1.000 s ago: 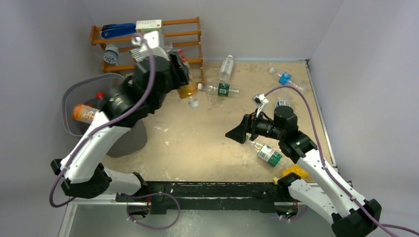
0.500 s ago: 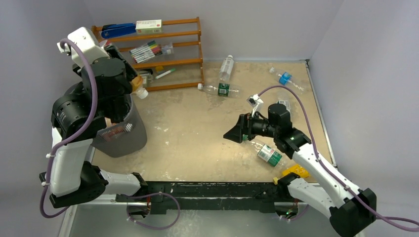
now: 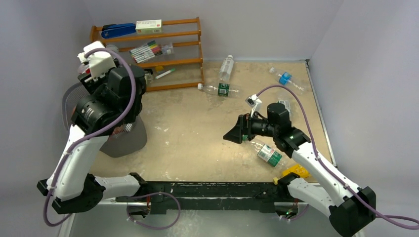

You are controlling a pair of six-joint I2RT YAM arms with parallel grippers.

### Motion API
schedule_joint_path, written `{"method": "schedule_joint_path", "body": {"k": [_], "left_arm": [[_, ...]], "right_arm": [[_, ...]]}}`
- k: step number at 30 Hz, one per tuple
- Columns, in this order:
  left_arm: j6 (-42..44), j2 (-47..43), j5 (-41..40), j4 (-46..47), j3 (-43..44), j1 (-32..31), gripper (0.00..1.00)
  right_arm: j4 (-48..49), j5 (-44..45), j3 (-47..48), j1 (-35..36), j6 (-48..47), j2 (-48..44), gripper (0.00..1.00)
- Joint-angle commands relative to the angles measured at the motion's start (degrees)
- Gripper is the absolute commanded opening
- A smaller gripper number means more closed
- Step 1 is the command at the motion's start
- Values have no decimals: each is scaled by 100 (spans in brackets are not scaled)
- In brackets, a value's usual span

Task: Put the plastic bottles in the bin
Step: Place the plastic bottle in the trash bin.

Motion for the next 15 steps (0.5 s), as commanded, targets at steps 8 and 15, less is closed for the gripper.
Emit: {"method": "schedule_joint_path", "body": {"k": [8, 15], "left_arm": [[831, 235, 4339, 2064, -1382, 4223, 15], [438, 553, 5850, 2248, -1746, 4620, 33]], "right_arm": [[-380, -132, 225, 31, -228, -350, 95], [-493, -41, 188, 34, -309, -343, 95]]}}
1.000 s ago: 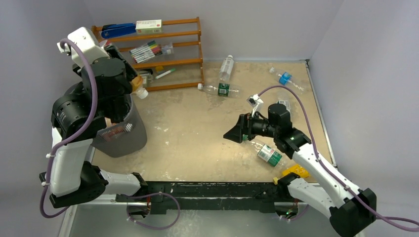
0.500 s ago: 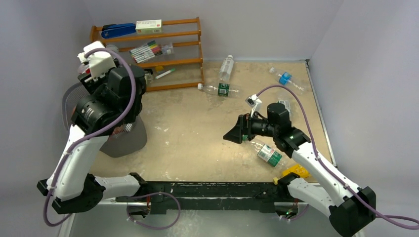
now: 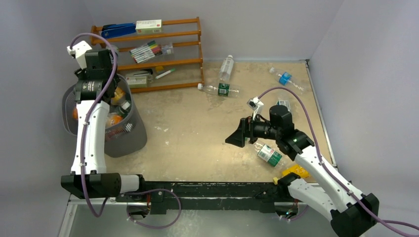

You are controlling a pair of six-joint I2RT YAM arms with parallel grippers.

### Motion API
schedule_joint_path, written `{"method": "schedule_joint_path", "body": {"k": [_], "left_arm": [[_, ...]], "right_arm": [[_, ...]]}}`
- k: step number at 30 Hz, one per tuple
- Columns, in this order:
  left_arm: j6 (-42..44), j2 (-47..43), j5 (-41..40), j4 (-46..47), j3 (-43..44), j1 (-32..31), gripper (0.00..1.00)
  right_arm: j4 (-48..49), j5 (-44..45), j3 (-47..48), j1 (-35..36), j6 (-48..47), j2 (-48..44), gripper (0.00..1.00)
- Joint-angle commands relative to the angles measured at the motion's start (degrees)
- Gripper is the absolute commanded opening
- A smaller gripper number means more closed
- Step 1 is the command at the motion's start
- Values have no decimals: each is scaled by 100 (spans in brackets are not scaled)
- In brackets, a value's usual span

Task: Put the plastic bottles in the bin
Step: Place the plastic bottle in the trash bin.

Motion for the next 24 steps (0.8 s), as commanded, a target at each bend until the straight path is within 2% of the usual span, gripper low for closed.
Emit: {"method": "schedule_joint_path", "body": {"k": [1, 3, 6, 11, 18, 24], "left_arm": [[-224, -38, 1435, 522, -303, 18, 42], [-242, -62, 1646, 522, -388, 18, 61], [-227, -26, 1919, 459, -344, 18, 73], [-164, 19, 1932, 284, -100, 21, 76], [-119, -5, 1500, -48, 375, 62, 79], [-101, -344, 912, -75, 353, 75, 81]], "right_arm": [[-76, 38, 207, 30, -155, 10, 96], [-55, 42, 260, 28, -172, 92, 96], [28, 16, 318, 31, -193, 258, 96], [274, -41, 330, 28, -109, 497, 96], [330, -99, 290, 28, -27, 493, 96], [180, -89, 309, 29, -87, 454, 96]]}}
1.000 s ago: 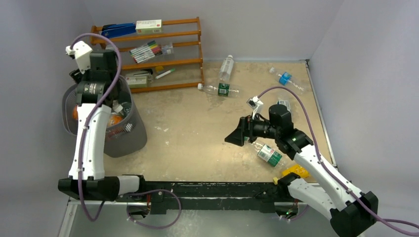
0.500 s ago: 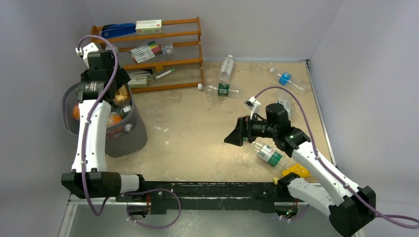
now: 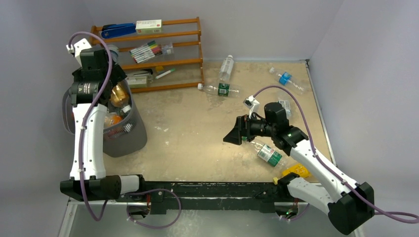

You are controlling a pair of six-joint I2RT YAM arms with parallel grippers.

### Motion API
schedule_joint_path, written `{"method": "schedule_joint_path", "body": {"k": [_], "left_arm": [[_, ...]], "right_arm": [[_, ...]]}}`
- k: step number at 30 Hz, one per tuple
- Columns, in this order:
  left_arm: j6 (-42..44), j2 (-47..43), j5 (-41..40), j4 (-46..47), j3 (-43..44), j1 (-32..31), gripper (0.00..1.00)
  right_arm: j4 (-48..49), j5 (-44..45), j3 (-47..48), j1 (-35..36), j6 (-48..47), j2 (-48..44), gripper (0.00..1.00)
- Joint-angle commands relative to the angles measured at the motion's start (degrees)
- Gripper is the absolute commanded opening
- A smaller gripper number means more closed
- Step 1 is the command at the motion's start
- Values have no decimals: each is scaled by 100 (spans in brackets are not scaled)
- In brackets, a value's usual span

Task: Put the plastic bottles in the bin
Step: Place the plastic bottle in the trash bin.

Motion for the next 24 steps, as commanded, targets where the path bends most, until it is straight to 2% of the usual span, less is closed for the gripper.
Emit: {"method": "schedule_joint_path", "body": {"k": [1, 7, 12, 15, 19, 24], "left_arm": [[62, -245, -674, -52, 189, 77, 81], [97, -186, -906, 51, 70, 469, 82], [84, -120, -886, 67, 263, 820, 83], [36, -126, -734, 249, 295, 816, 84], [-9, 301, -133, 318, 427, 821, 84], [-43, 711, 26, 646, 499, 822, 85]], "right_arm": [[88, -87, 246, 32, -34, -108, 96], [147, -200, 189, 42, -4, -50, 96], [-179, -183, 380, 39, -207, 50, 96], [-244, -160, 477, 38, -242, 130, 96], [-154, -212, 508, 42, -139, 245, 96], [-187, -188, 603, 64, -89, 326, 96]]}}
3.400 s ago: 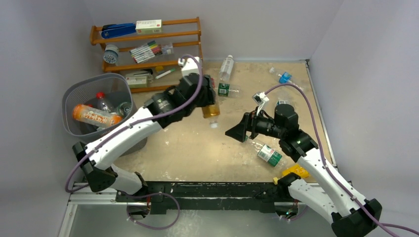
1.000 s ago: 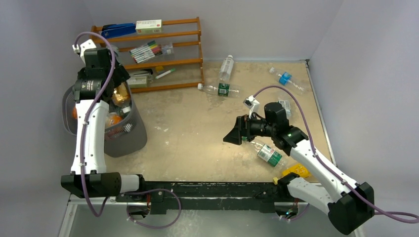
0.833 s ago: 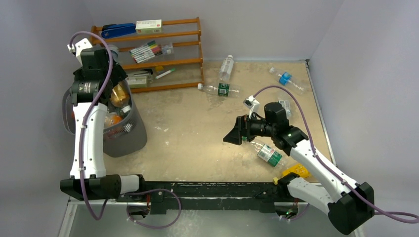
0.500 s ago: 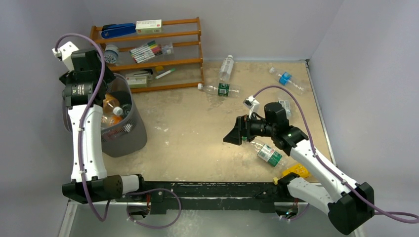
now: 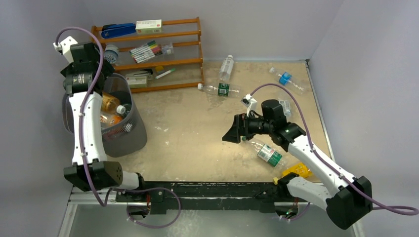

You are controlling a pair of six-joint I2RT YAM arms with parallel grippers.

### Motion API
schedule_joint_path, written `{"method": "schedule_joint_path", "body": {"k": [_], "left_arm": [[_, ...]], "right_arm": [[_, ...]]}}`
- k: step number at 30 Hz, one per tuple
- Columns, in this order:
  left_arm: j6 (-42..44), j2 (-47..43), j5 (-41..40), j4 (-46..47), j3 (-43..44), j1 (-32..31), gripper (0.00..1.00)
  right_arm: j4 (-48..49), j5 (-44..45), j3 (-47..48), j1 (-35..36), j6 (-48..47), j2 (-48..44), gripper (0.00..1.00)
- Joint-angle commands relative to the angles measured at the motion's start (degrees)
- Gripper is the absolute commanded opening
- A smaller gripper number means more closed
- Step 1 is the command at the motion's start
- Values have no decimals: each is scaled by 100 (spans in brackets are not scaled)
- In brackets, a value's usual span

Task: Put the plastic bottles in the bin
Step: Place the plastic bottle in the trash bin, then move the trash bin to the center of the board.

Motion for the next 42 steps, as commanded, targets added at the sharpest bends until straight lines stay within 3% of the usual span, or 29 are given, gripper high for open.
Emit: {"method": "schedule_joint_path", "body": {"k": [1, 4, 15, 18, 21, 28, 34, 42], "left_arm": [[-28, 438, 440, 416, 351, 21, 85], [-94, 753, 889, 449, 565, 25, 85], [-418, 988, 1837, 1172, 89, 26, 86], [-413, 1111, 1950, 1150, 86, 27, 82], [-440, 1068, 2009, 1222, -36, 26, 72], [-460, 1051, 2382, 1240, -94, 8, 35], [-493, 1029, 2524, 1255, -47, -48, 11], [-858, 1214, 2447, 1572, 334, -319, 6]], "right_arm": [[9, -127, 354, 39, -9, 26, 96], [-9, -97, 371, 45, -7, 74, 96], [263, -132, 267, 63, 55, 259, 96], [324, -149, 191, 75, 60, 267, 96], [375, -139, 115, 73, 52, 257, 96], [692, -171, -155, 76, 133, 211, 95], [918, -246, -344, 75, 202, 167, 96], [860, -205, -296, 77, 110, 177, 95]]}}
